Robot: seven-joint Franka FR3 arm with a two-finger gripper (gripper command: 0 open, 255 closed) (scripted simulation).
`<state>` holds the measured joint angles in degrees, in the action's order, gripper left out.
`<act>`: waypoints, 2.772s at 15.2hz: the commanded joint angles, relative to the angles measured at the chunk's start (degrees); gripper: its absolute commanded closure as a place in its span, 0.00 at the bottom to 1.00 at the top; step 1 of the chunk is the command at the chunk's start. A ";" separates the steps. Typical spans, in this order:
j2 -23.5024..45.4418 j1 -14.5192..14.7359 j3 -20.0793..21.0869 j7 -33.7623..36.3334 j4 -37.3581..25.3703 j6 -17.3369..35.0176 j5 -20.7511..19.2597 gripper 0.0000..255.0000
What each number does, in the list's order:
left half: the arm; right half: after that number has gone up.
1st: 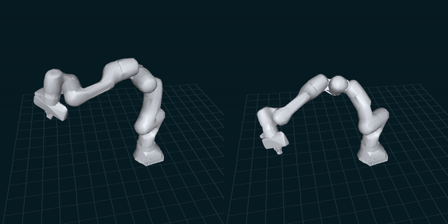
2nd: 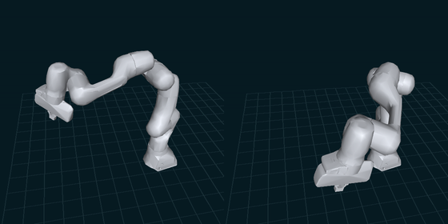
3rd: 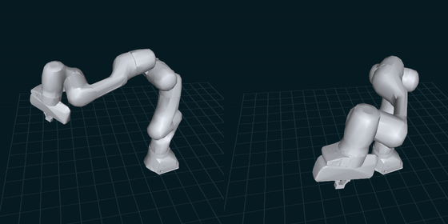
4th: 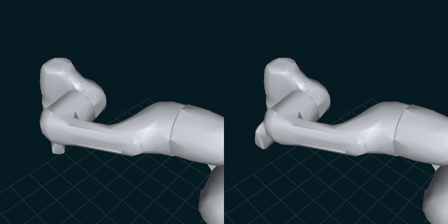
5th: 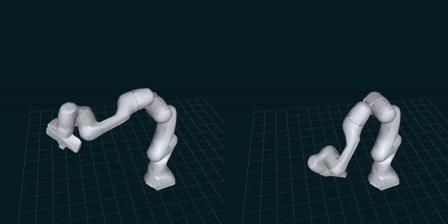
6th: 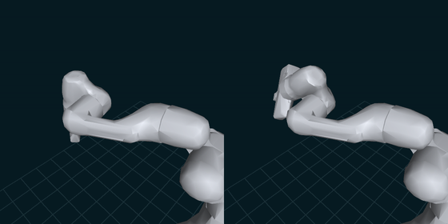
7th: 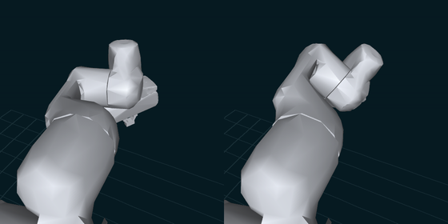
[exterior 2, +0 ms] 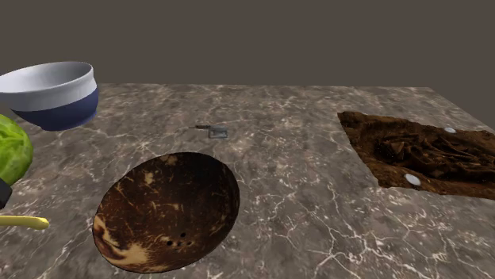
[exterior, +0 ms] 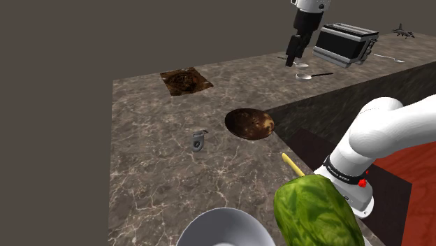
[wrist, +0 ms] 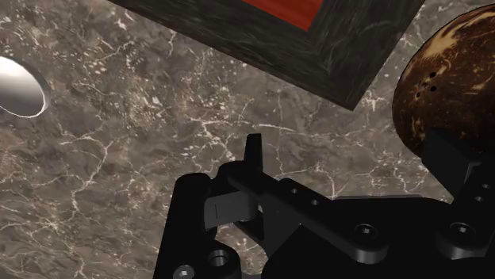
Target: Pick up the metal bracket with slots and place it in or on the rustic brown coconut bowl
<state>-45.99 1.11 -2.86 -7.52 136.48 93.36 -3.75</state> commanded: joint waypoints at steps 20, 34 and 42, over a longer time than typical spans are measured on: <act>16.33 -1.76 33.45 49.57 -4.05 7.12 11.78 0.00; 58.84 -2.71 51.41 95.26 -30.01 7.54 -8.59 0.00; 67.36 1.71 48.87 102.32 -33.38 9.06 -13.52 0.00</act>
<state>21.06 2.79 46.16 94.60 102.59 101.68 -17.01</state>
